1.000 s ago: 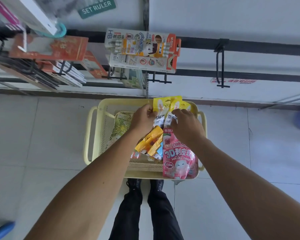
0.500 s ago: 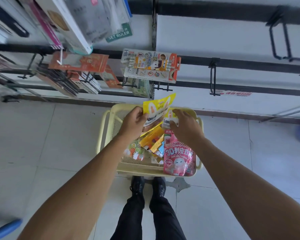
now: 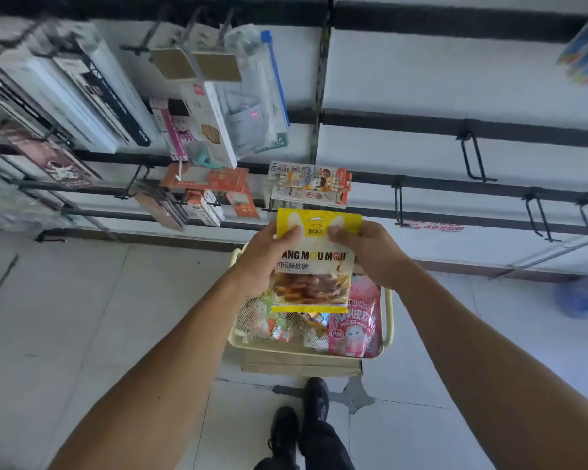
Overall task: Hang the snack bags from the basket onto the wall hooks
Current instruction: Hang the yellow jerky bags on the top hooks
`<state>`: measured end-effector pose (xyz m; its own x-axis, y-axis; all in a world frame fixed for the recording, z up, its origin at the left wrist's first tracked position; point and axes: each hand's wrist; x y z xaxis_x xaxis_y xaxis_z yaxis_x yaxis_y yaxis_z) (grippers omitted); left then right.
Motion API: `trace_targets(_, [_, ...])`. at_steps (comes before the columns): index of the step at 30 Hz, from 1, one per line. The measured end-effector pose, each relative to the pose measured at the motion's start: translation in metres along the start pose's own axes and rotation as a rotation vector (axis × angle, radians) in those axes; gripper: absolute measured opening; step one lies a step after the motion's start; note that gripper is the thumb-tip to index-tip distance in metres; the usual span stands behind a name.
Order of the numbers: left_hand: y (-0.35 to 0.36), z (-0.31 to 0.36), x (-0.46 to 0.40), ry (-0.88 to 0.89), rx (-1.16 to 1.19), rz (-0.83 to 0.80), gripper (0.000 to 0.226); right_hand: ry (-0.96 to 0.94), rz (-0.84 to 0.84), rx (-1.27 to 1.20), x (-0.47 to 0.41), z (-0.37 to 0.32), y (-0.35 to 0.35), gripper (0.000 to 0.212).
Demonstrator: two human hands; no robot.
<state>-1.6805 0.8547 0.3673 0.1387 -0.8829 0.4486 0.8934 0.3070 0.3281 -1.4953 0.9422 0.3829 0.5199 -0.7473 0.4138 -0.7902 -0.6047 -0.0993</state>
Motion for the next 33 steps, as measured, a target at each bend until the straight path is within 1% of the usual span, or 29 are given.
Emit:
trace_targets(2, [0.014, 0.016, 0.014, 0.024, -0.008, -0.063, 0.032, -0.041, 0.018, 0.029, 0.02, -0.02, 0.004, 0.014])
trace_targets(3, [0.021, 0.023, 0.02, 0.055, -0.014, -0.074, 0.031, -0.062, 0.035, 0.026, 0.03, -0.029, 0.004, 0.016])
trace_targets(6, [0.047, 0.047, 0.035, 0.147, -0.051, -0.031, 0.017, -0.11, 0.099, -0.029, 0.06, -0.057, -0.002, 0.015])
trace_targets(8, [0.065, 0.063, 0.042, 0.203, -0.104, -0.038, 0.018, -0.153, 0.159, -0.048, 0.08, -0.076, -0.009, 0.018])
trace_targets(10, [0.086, 0.083, 0.053, 0.248, -0.135, -0.078, 0.031, -0.214, 0.231, -0.031, 0.098, -0.097, -0.02, 0.019])
trace_targets(13, [0.118, 0.116, 0.07, 0.27, -0.15, -0.132, 0.058, -0.292, 0.308, -0.029, 0.126, -0.13, -0.039, 0.015])
trace_targets(14, [0.129, 0.126, 0.076, 0.283, -0.149, -0.137, 0.057, -0.317, 0.326, -0.026, 0.134, -0.14, -0.047, 0.016])
trace_targets(16, [0.154, 0.145, 0.086, 0.31, -0.137, -0.139, 0.035, -0.362, 0.36, -0.012, 0.152, -0.158, -0.063, 0.021])
trace_targets(17, [0.167, 0.154, 0.091, 0.328, -0.142, -0.141, 0.03, -0.381, 0.377, -0.01, 0.161, -0.166, -0.072, 0.024])
trace_targets(20, [0.207, 0.174, 0.105, 0.427, -0.153, -0.148, 0.031, -0.445, 0.407, -0.022, 0.187, -0.188, -0.101, 0.027])
trace_targets(23, [0.251, 0.189, 0.121, 0.545, -0.162, -0.175, 0.029, -0.517, 0.407, -0.023, 0.217, -0.21, -0.134, 0.021])
trace_targets(27, [0.311, 0.207, 0.145, 0.67, -0.186, -0.139, 0.03, -0.595, 0.399, 0.013, 0.254, -0.238, -0.181, 0.016])
trace_targets(33, [0.373, 0.237, 0.164, 0.749, -0.192, -0.105, 0.031, -0.72, 0.389, 0.022, 0.28, -0.273, -0.227, 0.015])
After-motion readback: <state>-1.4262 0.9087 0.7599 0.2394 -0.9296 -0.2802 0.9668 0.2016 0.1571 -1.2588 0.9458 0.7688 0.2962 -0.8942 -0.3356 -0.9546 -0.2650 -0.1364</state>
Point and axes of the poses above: each hand's wrist, its own x-axis away from the middle knuckle, its own y-axis out of the palm, z = x × y, and after that the axes turned 7 degrees about x, right-handed
